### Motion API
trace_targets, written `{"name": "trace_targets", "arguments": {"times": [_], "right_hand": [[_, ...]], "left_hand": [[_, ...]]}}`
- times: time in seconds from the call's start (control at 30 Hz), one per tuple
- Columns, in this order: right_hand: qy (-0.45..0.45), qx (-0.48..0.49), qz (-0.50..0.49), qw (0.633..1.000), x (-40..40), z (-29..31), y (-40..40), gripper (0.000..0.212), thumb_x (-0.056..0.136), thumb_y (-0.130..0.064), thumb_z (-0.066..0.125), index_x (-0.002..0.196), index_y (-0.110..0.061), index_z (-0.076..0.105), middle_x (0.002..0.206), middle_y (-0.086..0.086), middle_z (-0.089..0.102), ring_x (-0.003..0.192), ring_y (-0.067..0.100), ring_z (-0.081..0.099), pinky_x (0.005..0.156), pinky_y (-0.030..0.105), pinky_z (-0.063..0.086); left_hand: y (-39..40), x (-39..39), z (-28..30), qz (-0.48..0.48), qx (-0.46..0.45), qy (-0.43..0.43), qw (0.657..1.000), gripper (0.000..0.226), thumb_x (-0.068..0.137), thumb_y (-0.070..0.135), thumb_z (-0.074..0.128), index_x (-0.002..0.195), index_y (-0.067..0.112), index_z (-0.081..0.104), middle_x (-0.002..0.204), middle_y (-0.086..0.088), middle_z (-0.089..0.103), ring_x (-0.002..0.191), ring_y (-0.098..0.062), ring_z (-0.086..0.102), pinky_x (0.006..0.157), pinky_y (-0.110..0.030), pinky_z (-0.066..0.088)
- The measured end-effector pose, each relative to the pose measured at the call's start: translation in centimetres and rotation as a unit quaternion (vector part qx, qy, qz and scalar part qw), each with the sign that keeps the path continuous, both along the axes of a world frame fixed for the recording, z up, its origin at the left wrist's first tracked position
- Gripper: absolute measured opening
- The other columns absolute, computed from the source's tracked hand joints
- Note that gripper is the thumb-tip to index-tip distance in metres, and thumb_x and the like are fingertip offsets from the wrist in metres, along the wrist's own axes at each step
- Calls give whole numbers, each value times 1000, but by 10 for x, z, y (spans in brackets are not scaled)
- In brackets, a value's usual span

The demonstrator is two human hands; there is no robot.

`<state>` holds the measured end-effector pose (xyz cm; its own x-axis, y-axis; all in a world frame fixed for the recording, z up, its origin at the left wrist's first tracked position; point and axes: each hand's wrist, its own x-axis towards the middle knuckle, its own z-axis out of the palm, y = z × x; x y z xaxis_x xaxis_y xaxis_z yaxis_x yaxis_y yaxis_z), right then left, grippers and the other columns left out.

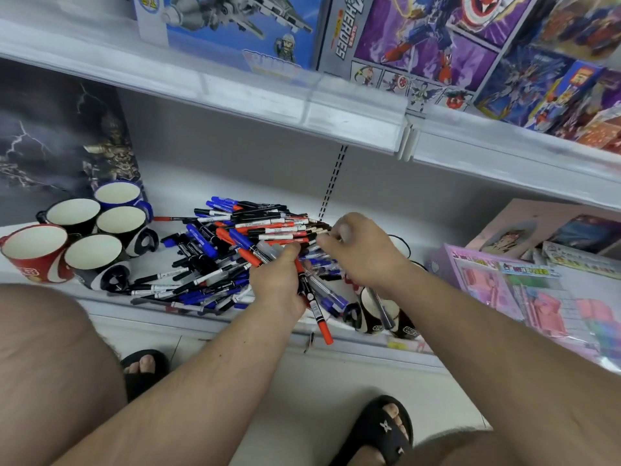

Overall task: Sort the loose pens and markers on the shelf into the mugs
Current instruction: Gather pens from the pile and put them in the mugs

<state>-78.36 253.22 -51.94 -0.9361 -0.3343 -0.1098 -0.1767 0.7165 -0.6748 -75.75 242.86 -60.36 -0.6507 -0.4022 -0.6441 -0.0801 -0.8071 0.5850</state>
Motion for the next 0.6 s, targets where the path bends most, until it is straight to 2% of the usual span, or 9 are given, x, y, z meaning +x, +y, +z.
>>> {"name": "trace_targets", "arguments": {"times": [0.03, 0.1, 0.17, 0.23, 0.3, 0.37, 0.47, 0.53, 0.6], "right_hand": [[-13, 45, 40, 998, 7, 1, 5, 26, 85, -44, 70, 92, -25, 54, 82, -8, 58, 65, 5, 51, 54, 23, 37], [-48, 132, 91, 986, 21, -1, 14, 47, 75, -54, 76, 104, -26, 54, 85, -16, 55, 73, -3, 50, 58, 20, 38], [-67, 158, 97, 981, 28, -10, 19, 62, 68, -60, 79, 113, -26, 52, 90, -21, 54, 79, -5, 52, 61, 18, 40], [-61, 128, 79, 987, 28, -20, 22, 51, 67, -51, 83, 102, -24, 58, 81, -18, 59, 72, -3, 55, 58, 18, 41], [-84, 59, 70, 992, 29, -25, 23, 23, 71, -30, 83, 75, -24, 61, 56, -17, 57, 52, -3, 52, 48, 14, 37], [-137, 5, 88, 987, 32, -25, 23, 29, 75, -14, 79, 60, -24, 56, 44, -16, 51, 41, -1, 45, 44, 12, 33], [-205, -23, 83, 975, 36, -21, 25, 25, 78, -8, 77, 66, -19, 58, 49, -8, 54, 36, 3, 42, 38, 16, 33], [-239, -37, 63, 968, 36, -21, 26, 25, 77, -12, 79, 67, -19, 58, 52, -1, 50, 37, 10, 36, 39, 19, 27], [-257, -55, 45, 964, 36, -22, 26, 26, 77, -15, 81, 67, -20, 58, 49, -2, 47, 39, 13, 33, 41, 20, 26]], "left_hand": [[-1, -2, 3, -7, -1, 3, 1000, 26, 83, 10, 75, 105, 2, 62, 72, -11, 64, 47, -19, 61, 46, -29, 52], [-3, -7, 7, -29, -3, 24, 999, 21, 84, 14, 75, 98, 6, 60, 63, -9, 61, 47, -20, 60, 51, -31, 53], [-3, -9, 10, -62, 3, 48, 997, 21, 84, 18, 75, 95, 9, 59, 61, -8, 60, 48, -20, 60, 52, -32, 54], [-1, -7, 15, -96, 14, 68, 993, 19, 86, 21, 73, 93, 10, 59, 64, -8, 59, 48, -19, 60, 50, -30, 54], [2, -3, 19, -122, 14, 87, 989, 20, 89, 27, 71, 83, 11, 61, 62, -6, 59, 48, -18, 59, 52, -29, 54], [4, 3, 20, -152, 11, 92, 984, 34, 87, 43, 70, 74, 12, 60, 62, -6, 59, 50, -19, 59, 56, -31, 54], [2, 10, 18, -182, 10, 85, 980, 50, 75, 60, 69, 77, 11, 63, 69, -9, 64, 60, -23, 64, 64, -38, 56], [1, 13, 20, -193, 4, 100, 976, 55, 65, 61, 70, 84, 10, 65, 78, -10, 66, 67, -24, 67, 68, -39, 56], [-1, 16, 24, -206, -10, 119, 971, 60, 63, 59, 69, 95, 9, 65, 89, -12, 68, 72, -23, 70, 68, -38, 58]]}}
